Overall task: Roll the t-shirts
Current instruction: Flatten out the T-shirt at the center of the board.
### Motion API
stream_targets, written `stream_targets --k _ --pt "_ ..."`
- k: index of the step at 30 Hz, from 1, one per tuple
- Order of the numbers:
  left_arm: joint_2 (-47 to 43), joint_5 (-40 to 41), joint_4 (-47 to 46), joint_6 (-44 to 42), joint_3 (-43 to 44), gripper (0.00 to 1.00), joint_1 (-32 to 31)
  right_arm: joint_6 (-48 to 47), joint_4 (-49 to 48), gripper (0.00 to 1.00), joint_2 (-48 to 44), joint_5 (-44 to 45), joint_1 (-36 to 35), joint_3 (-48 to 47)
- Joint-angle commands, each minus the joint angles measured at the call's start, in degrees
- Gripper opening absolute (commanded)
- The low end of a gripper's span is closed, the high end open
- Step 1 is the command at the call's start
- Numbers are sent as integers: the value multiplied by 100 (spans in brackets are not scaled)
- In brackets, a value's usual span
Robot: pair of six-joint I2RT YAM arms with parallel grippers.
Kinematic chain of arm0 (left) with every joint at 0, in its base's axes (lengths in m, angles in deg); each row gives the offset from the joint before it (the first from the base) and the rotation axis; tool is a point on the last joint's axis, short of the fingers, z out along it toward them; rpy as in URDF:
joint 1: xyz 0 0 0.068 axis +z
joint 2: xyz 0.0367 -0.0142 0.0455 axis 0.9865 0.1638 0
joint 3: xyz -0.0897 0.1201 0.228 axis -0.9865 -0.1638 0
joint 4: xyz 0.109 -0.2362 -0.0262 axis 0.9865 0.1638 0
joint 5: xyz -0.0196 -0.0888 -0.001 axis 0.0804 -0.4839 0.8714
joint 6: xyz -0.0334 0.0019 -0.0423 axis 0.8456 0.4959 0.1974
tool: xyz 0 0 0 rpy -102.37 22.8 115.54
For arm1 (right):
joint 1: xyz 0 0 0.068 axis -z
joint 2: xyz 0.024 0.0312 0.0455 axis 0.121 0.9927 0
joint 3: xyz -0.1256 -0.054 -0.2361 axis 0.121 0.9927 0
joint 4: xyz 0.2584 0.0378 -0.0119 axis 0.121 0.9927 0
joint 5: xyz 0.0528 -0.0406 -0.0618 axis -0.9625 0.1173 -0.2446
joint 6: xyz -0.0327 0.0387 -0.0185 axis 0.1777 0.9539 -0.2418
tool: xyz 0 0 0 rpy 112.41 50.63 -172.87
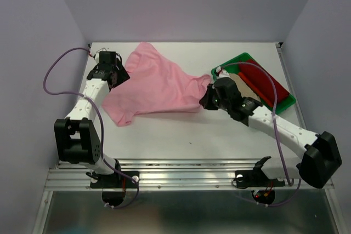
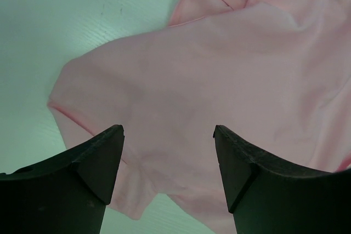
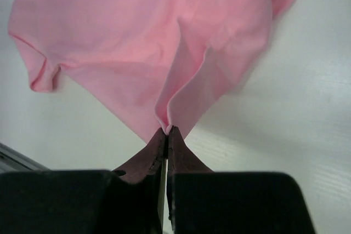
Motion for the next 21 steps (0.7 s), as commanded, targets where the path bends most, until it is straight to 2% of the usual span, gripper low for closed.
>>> stream_targets --k 1,4,6,9,10,11,12,15,21 --pt "-41 -114 -2 -77 69 78 37 639 872 2 -498 -46 -328 989" --pt "-41 -106 -55 -77 -54 78 37 1465 960 12 -859 -248 -897 1691" --pt "-24 -97 -64 -59 -124 78 37 1896 1039 17 -895 -302 -1207 1817" --pt "-24 -140 -90 -33 -212 78 37 1994 1617 34 -903 136 -1366 1651" --pt "-32 -149 -90 -24 -238 78 37 1959 1724 43 -930 417 -1366 1572" --pt "-32 -193 -99 -15 -274 78 37 1768 1804 45 -965 959 -1270 1362" --pt "-32 -211 -107 -24 -274 78 37 1627 1839 47 -965 1112 -1122 1256" --pt "-41 -229 -99 -59 -335 77 10 1099 1735 47 -755 1140 -324 800" --pt "-6 -395 -213 -68 -494 77 -34 483 699 41 194 1105 249 -9"
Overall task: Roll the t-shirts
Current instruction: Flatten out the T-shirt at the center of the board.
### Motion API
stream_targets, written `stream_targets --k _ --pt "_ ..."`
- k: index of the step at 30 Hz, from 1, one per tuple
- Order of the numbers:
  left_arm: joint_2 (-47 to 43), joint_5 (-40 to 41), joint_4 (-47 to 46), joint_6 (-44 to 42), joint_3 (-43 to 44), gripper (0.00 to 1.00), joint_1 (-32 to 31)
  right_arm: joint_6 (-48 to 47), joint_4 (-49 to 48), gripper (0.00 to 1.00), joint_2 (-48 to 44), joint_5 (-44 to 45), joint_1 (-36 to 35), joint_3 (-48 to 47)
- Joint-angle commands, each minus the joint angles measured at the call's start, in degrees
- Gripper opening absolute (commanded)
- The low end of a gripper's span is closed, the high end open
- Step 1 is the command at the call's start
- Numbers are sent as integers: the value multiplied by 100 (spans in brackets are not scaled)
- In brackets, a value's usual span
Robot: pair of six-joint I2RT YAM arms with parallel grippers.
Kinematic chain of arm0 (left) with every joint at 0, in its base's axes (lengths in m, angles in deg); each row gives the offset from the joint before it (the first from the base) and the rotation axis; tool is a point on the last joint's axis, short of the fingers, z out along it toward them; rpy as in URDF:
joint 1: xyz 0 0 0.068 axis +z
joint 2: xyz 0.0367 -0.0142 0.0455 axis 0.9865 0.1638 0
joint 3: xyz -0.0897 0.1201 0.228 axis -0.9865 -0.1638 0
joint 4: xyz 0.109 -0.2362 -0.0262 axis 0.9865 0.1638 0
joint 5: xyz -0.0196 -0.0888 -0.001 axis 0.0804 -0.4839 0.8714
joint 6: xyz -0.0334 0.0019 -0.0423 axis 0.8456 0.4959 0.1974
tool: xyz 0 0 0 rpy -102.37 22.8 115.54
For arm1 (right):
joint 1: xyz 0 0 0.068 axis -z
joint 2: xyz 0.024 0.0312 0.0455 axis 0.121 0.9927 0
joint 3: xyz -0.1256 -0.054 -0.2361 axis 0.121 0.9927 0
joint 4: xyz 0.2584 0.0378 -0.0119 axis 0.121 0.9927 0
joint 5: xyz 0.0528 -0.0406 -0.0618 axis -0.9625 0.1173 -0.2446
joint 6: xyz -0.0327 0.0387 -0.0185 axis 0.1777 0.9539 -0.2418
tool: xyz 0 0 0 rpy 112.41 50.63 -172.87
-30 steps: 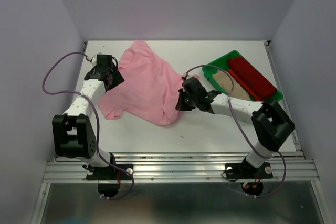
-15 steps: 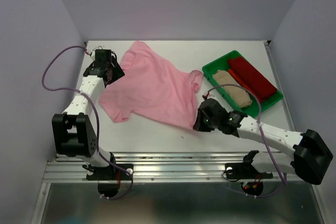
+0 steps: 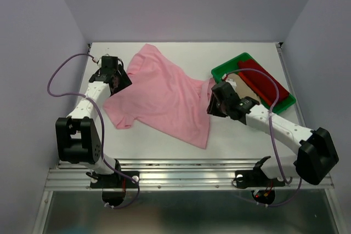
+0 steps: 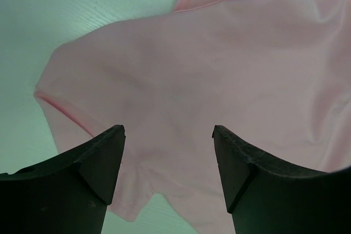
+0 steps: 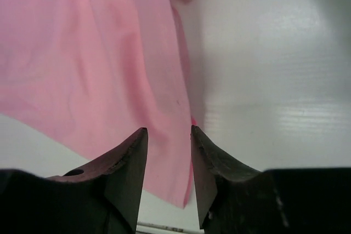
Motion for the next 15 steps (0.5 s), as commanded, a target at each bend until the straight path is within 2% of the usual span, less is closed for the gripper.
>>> stream_targets --k 1,4,10,15 --pt "33 -207 -174 -74 -113 76 -23 -547 -898 39 660 165 371 -596" --pt "340 -349 -227 -153 -26 74 -110 -810 -1320 25 1205 -142 600 -1042" --pt "815 -533 -297 -119 247 73 -251 -1215 -1462 21 2530 -415 714 -2151" --pt "1334 -481 -306 -22 431 73 -260 -1215 -1515 18 3385 -643 1179 -2706"
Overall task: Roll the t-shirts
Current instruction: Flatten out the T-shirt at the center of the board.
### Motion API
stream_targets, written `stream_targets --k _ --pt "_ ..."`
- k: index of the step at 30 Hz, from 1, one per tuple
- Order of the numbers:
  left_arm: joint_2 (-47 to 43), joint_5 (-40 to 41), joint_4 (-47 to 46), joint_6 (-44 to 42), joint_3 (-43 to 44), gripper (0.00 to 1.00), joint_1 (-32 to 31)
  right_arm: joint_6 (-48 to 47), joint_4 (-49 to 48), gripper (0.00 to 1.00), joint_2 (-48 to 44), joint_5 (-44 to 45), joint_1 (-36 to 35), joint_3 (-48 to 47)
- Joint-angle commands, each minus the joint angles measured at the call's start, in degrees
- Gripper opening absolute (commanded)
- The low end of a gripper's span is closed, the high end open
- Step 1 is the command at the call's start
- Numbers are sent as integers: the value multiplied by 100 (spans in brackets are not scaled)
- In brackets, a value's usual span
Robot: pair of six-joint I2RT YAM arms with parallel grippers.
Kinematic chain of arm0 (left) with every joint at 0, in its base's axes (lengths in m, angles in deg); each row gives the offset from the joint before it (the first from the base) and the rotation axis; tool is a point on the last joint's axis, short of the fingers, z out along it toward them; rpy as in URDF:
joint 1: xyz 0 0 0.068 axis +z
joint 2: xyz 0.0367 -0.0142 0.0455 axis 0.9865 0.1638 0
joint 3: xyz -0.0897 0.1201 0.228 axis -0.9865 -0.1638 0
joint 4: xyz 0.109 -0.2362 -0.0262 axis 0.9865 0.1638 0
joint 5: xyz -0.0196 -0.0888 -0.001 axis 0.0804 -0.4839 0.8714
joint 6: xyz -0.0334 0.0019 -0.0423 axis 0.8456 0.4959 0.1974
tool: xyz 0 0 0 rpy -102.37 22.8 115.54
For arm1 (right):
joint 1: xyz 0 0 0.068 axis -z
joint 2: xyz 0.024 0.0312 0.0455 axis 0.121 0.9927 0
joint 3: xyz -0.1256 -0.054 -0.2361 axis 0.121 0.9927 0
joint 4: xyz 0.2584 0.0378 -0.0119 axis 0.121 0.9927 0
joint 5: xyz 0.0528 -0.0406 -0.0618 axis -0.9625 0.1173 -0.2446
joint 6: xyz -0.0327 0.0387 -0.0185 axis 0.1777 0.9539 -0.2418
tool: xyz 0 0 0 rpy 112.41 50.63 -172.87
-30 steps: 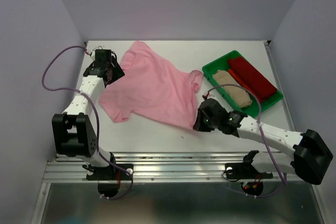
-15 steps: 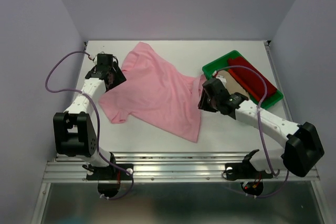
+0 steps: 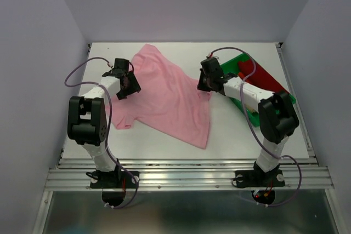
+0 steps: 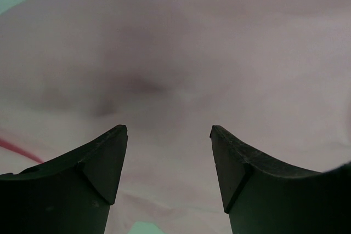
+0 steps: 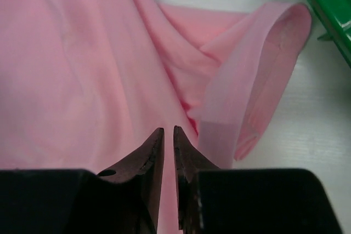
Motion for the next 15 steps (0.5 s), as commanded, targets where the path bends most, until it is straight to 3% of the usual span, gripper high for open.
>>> stream_targets --k 1,15 --pt "187 53 -92 68 355 73 0 -175 -262 17 507 -178 380 -368" --pt "995 545 199 270 714 73 18 -315 -245 14 1421 208 600 -482"
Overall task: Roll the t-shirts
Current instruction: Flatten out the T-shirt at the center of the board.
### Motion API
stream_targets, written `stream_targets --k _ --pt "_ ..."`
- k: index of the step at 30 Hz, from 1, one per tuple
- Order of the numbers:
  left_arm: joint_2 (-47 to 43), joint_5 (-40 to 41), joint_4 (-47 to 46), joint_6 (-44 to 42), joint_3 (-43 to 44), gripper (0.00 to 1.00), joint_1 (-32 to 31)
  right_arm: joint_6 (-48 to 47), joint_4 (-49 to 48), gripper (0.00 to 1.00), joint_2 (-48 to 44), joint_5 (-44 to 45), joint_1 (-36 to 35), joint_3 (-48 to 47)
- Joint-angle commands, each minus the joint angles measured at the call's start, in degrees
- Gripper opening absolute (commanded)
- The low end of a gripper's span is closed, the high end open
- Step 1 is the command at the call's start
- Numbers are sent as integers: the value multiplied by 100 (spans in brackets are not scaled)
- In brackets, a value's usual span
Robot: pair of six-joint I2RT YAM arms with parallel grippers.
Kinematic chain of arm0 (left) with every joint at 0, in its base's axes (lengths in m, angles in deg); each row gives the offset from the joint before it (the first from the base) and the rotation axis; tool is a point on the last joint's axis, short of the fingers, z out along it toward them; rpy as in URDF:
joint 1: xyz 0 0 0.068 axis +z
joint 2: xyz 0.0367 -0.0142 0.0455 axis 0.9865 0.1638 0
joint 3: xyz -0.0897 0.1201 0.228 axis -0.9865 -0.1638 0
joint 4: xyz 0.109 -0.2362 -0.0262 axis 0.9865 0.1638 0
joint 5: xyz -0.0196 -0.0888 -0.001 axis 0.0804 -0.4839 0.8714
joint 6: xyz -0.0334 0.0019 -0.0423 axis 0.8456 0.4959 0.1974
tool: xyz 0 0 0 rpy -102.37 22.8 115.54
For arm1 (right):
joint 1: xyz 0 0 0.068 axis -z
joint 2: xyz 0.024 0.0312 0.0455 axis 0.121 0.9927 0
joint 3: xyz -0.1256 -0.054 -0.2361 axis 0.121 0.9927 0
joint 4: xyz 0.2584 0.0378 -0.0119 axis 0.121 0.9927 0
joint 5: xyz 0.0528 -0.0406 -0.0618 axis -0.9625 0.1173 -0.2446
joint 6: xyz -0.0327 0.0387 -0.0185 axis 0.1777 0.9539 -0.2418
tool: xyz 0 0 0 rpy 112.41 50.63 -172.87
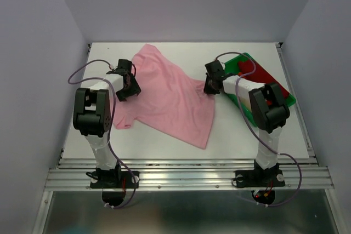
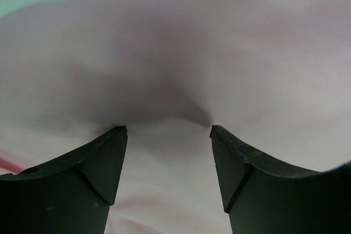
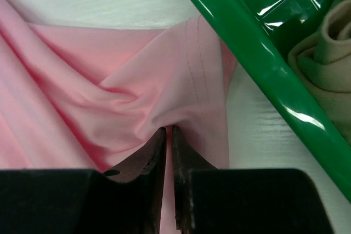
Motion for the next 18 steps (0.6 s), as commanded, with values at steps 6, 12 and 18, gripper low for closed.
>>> stream_targets --k 6,12,18 --pt "777 386 363 16 1120 73 44 -274 -87 14 1102 418 -40 -1230" --pt "1262 334 610 -98 1964 73 53 -389 159 15 1612 824 91 -1944" --pt "1218 246 531 -186 1886 73 44 -581 159 17 1516 631 381 -1892"
